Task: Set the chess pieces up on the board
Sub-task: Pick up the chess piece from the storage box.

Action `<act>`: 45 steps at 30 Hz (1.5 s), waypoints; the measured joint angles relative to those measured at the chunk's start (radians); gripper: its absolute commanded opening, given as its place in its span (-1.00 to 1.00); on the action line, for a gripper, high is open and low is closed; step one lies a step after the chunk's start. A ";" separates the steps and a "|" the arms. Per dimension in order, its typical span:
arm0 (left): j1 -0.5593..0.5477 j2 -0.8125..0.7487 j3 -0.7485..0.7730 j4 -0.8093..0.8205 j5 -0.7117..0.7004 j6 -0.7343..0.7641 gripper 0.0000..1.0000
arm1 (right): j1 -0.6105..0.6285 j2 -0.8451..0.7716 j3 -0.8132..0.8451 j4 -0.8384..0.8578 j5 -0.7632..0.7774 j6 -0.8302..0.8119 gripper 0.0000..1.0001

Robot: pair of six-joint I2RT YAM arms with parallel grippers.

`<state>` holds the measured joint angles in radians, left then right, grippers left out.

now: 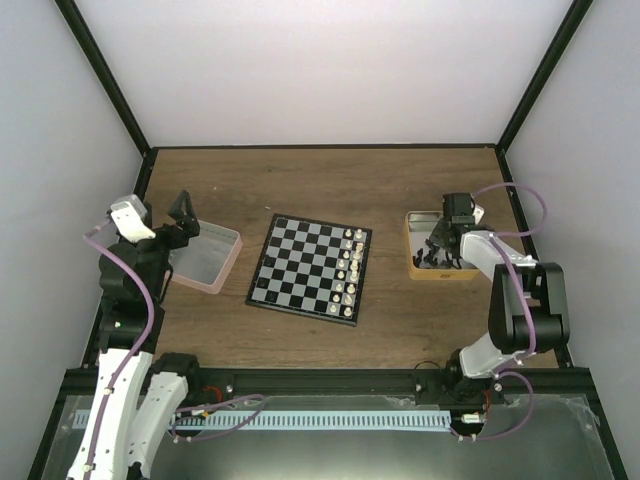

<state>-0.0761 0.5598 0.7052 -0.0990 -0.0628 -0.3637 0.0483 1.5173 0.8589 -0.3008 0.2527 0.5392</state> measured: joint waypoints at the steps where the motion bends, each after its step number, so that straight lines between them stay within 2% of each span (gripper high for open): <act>1: 0.000 0.000 0.000 0.000 0.000 0.000 1.00 | -0.015 0.018 0.000 0.002 -0.001 -0.001 -0.40; 4: 0.000 0.001 0.000 0.000 0.000 0.000 1.00 | -0.043 0.033 -0.003 0.018 -0.009 -0.006 -0.28; 11: 0.000 0.002 0.000 0.000 0.003 0.000 1.00 | -0.054 0.090 -0.002 0.063 -0.055 -0.026 -0.27; 25: 0.000 0.002 0.000 0.000 0.003 0.000 1.00 | -0.059 0.150 0.003 0.070 -0.054 -0.046 -0.55; 30: 0.000 0.002 0.000 0.000 0.003 0.000 1.00 | -0.059 0.159 0.010 0.075 -0.039 -0.061 -0.81; 39: 0.000 0.002 0.000 0.000 0.004 -0.001 1.00 | -0.057 0.146 0.010 0.081 -0.015 -0.071 -0.87; 45: 0.000 0.002 0.000 0.000 0.004 -0.001 1.00 | 0.013 0.050 0.010 0.070 0.025 -0.068 -0.86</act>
<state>-0.0761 0.5617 0.7052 -0.0990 -0.0586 -0.3645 0.0612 1.5677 0.8692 -0.2310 0.2775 0.4717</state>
